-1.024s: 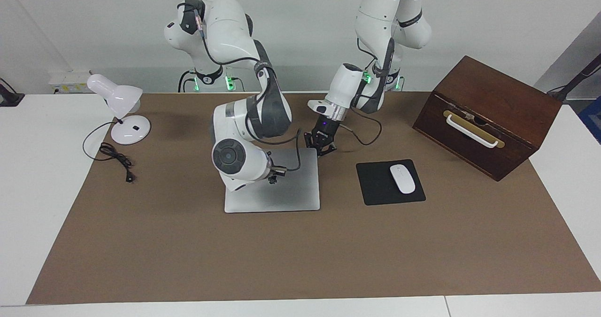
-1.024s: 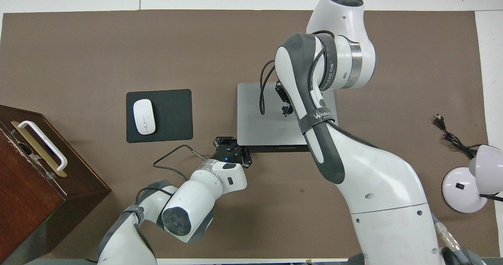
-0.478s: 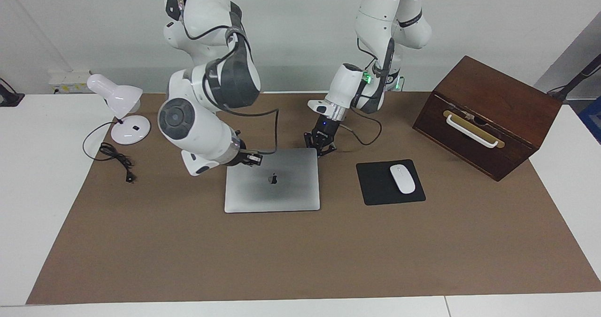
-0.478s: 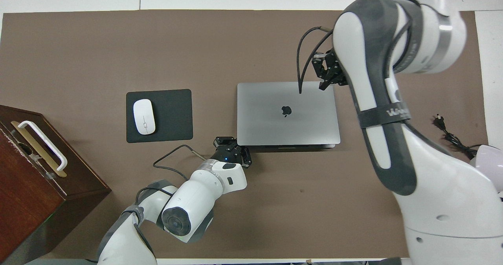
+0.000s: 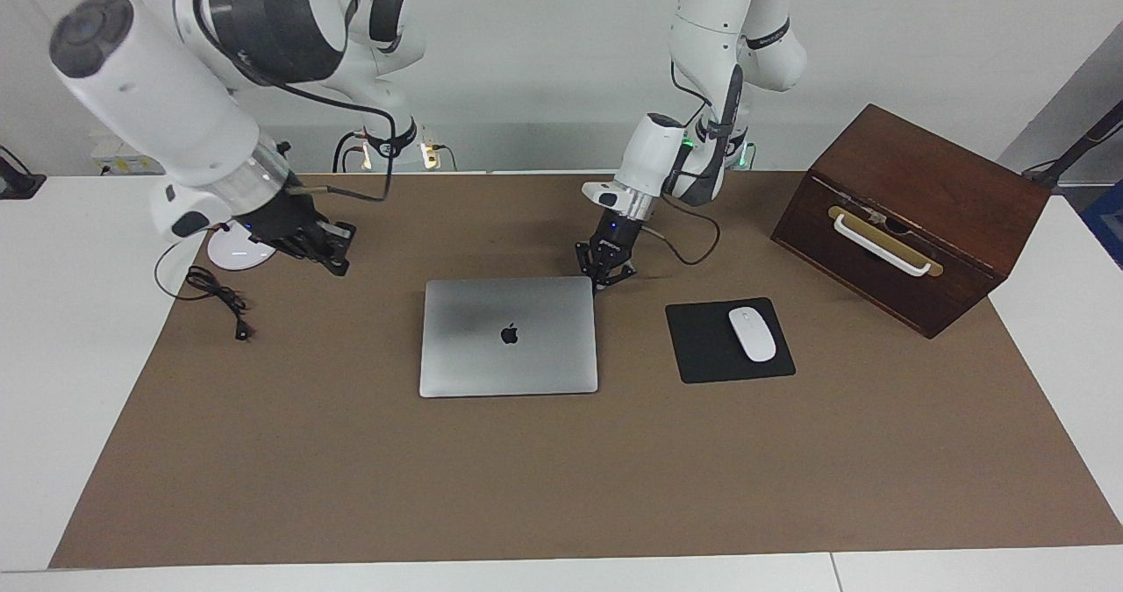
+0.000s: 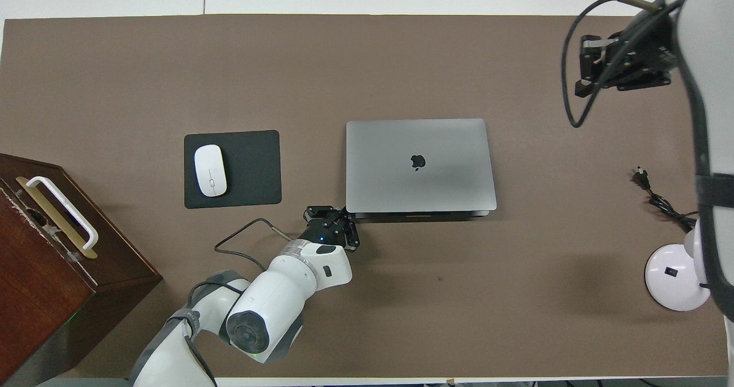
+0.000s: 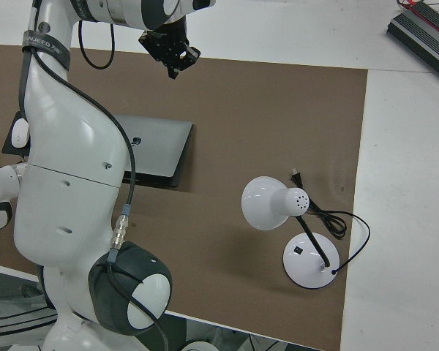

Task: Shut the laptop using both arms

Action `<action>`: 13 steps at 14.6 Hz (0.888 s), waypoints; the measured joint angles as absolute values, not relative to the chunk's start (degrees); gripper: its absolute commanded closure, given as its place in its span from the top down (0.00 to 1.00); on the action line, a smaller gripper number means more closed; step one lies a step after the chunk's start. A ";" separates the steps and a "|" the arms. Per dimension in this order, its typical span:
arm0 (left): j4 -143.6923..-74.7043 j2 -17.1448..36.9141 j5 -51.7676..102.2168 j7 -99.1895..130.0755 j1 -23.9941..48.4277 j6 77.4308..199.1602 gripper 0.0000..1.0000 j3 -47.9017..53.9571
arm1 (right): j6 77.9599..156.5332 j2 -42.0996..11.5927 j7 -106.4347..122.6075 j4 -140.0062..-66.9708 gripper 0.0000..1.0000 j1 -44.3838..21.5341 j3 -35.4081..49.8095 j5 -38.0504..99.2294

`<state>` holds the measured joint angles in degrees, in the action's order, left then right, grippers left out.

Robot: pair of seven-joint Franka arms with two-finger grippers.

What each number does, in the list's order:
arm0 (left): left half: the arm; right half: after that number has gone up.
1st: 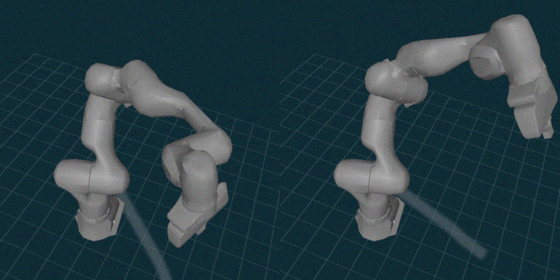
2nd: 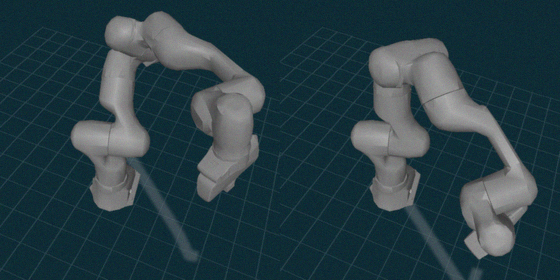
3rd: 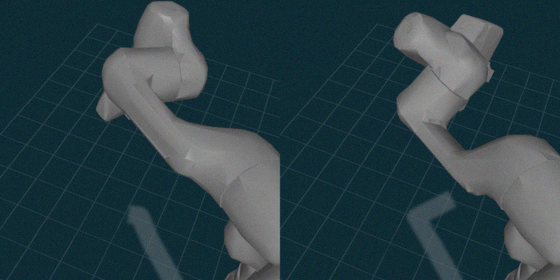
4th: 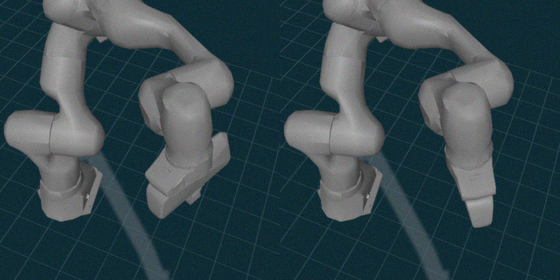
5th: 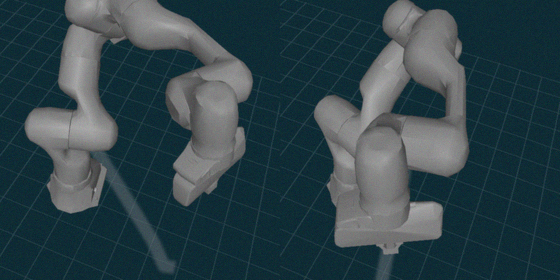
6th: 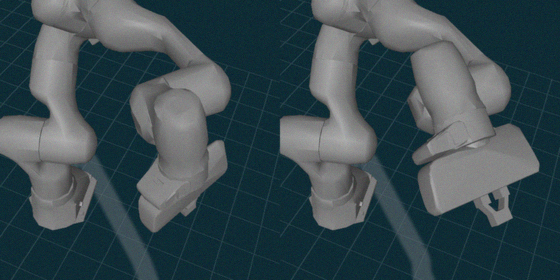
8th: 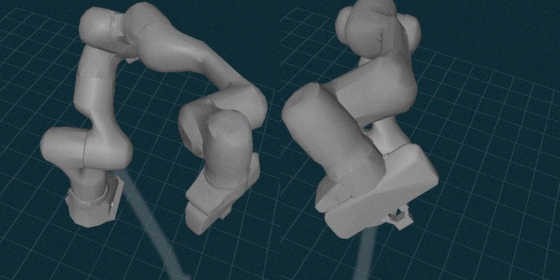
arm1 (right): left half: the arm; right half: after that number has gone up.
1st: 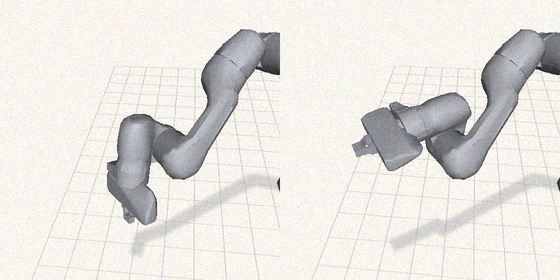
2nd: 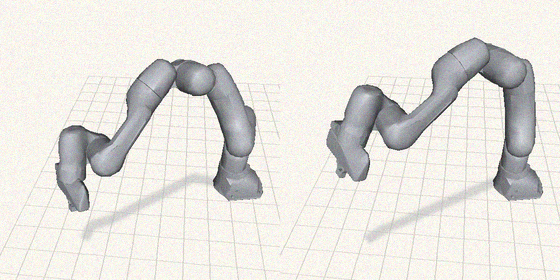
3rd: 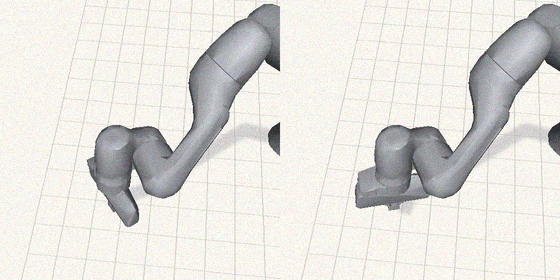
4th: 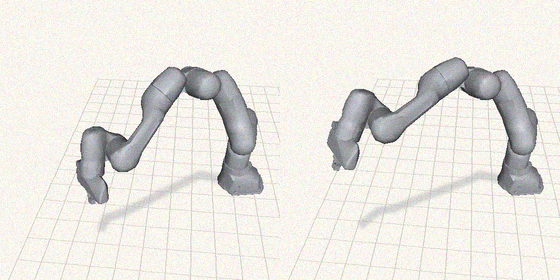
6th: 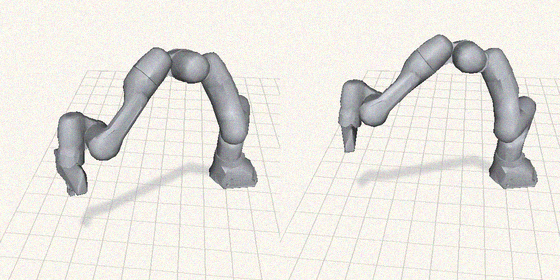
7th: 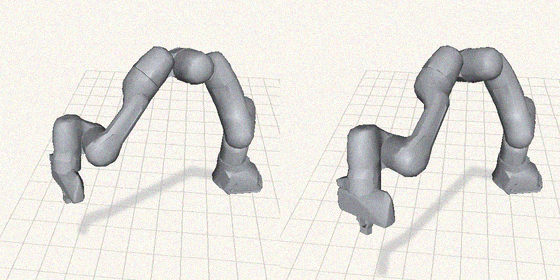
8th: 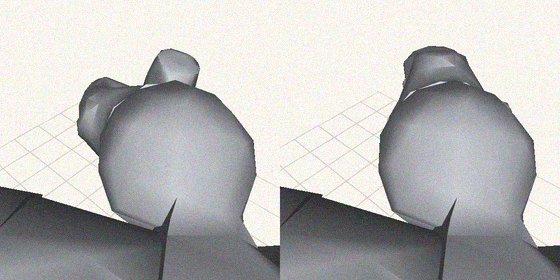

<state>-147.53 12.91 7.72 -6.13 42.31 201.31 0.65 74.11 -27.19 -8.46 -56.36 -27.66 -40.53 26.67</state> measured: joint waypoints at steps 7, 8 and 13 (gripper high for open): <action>-149.44 -0.32 7.72 -6.06 38.82 175.37 0.00 0.42 | 74.08 -13.80 -6.84 -56.47 0.02 -8.80 -7.87 4.21; -149.25 -3.52 7.72 -6.06 37.96 170.06 0.00 0.39 | 74.08 -12.35 -6.60 -56.94 0.05 -6.89 -5.42 3.45; -142.23 -15.17 7.73 -6.05 32.45 140.38 0.01 -0.04 | 76.03 -3.94 -4.71 -67.69 0.47 -1.53 -0.87 3.12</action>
